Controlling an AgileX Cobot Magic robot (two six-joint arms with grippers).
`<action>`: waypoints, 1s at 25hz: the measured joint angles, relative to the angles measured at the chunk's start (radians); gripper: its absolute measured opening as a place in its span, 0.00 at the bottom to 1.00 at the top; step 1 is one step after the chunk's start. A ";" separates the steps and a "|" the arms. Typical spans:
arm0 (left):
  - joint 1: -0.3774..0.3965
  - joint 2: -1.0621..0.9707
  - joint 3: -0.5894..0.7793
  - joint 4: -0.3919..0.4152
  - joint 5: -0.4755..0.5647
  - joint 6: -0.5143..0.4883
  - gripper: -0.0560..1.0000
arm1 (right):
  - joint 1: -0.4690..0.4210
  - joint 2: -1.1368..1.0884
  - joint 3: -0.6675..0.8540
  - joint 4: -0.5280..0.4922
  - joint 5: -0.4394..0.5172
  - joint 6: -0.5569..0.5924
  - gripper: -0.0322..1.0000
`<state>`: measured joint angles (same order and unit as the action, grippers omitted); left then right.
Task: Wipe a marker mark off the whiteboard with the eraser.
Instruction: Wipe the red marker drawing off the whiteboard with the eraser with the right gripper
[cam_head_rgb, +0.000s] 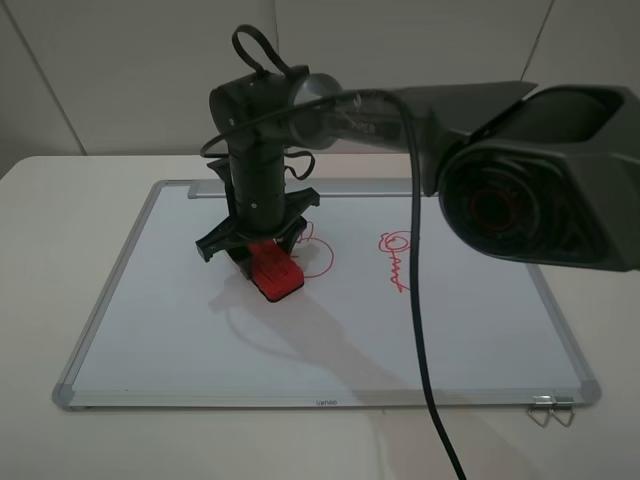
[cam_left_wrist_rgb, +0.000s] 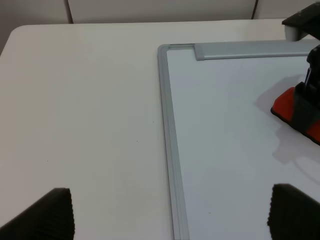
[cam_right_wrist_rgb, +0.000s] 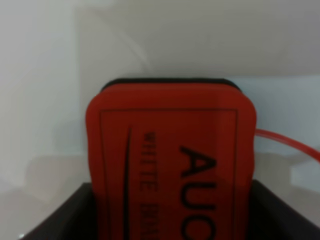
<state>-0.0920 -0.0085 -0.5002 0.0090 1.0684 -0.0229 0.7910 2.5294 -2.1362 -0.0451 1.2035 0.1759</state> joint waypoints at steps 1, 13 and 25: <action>0.000 0.000 0.000 0.000 0.000 0.000 0.79 | 0.000 0.004 -0.002 0.000 0.000 0.001 0.51; 0.000 0.000 0.000 0.000 0.000 0.000 0.79 | -0.015 0.015 -0.014 0.012 0.010 0.000 0.51; 0.000 0.000 0.000 0.000 0.000 0.000 0.79 | -0.151 0.020 -0.021 -0.010 0.010 0.000 0.51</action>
<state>-0.0920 -0.0085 -0.5002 0.0090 1.0684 -0.0229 0.6401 2.5498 -2.1568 -0.0552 1.2131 0.1759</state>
